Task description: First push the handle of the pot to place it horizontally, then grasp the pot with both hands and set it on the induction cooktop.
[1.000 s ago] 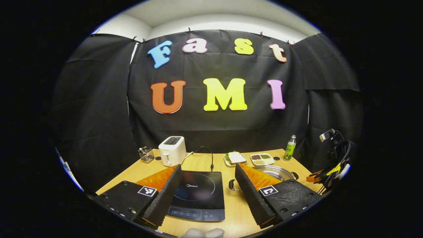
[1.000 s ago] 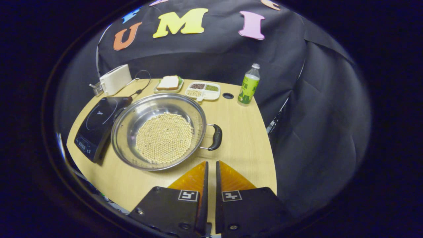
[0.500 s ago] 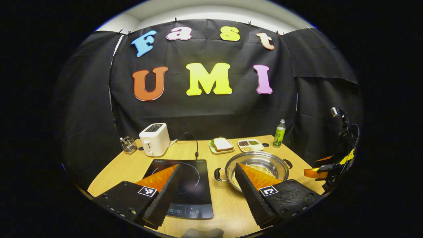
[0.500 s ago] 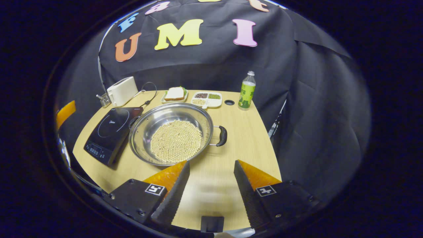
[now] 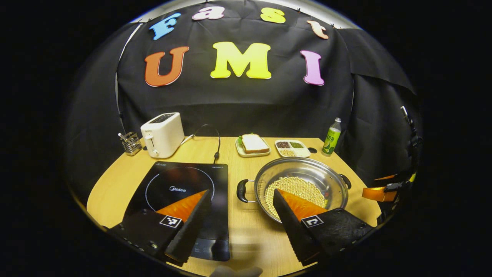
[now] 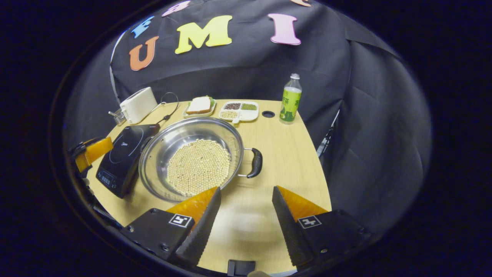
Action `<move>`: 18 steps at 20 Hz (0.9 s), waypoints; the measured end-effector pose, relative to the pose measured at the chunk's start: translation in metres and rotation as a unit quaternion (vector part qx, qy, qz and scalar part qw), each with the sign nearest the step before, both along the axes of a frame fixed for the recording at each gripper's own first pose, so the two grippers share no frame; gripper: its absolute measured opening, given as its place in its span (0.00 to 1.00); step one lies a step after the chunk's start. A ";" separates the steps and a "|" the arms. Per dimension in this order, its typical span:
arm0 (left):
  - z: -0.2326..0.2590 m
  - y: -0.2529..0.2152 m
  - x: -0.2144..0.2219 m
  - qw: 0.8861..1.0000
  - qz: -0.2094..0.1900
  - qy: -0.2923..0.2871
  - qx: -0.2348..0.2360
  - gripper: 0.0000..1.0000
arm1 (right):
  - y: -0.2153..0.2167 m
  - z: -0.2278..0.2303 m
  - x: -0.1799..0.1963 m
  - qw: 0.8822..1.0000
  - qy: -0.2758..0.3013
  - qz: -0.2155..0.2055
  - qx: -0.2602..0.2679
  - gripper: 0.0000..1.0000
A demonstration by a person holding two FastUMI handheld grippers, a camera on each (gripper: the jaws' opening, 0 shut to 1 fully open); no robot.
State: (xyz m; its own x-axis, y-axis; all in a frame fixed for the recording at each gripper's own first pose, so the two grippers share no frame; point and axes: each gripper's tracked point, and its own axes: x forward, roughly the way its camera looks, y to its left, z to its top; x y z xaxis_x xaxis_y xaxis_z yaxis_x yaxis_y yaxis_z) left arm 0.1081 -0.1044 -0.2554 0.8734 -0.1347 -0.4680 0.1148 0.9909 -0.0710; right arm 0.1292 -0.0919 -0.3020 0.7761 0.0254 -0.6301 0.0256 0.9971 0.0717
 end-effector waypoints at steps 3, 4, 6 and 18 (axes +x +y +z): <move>-0.023 -0.006 0.024 1.000 -0.002 0.022 0.013 0.96 | 0.000 -0.011 0.025 1.000 0.014 0.010 0.005 0.89; -0.032 -0.009 0.029 0.999 -0.002 0.032 0.014 0.96 | -0.001 -0.016 0.032 1.000 0.020 0.013 0.005 0.86; -0.049 -0.013 0.039 0.999 -0.001 0.052 0.016 0.97 | 0.000 -0.025 0.044 0.999 0.031 0.021 0.010 0.85; -0.082 -0.036 0.077 0.995 -0.010 0.093 0.021 0.96 | 0.000 -0.049 0.090 0.996 0.067 0.047 0.024 0.85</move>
State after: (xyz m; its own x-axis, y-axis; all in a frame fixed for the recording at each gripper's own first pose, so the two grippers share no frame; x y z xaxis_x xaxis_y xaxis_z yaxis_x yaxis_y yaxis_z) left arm 0.1851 -0.1407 -0.3371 0.7684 -0.1286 -0.6269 0.1230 0.9910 -0.0524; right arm 0.2190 -0.0920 -0.3515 0.6784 0.1265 -0.7237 -0.0552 0.9911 0.1215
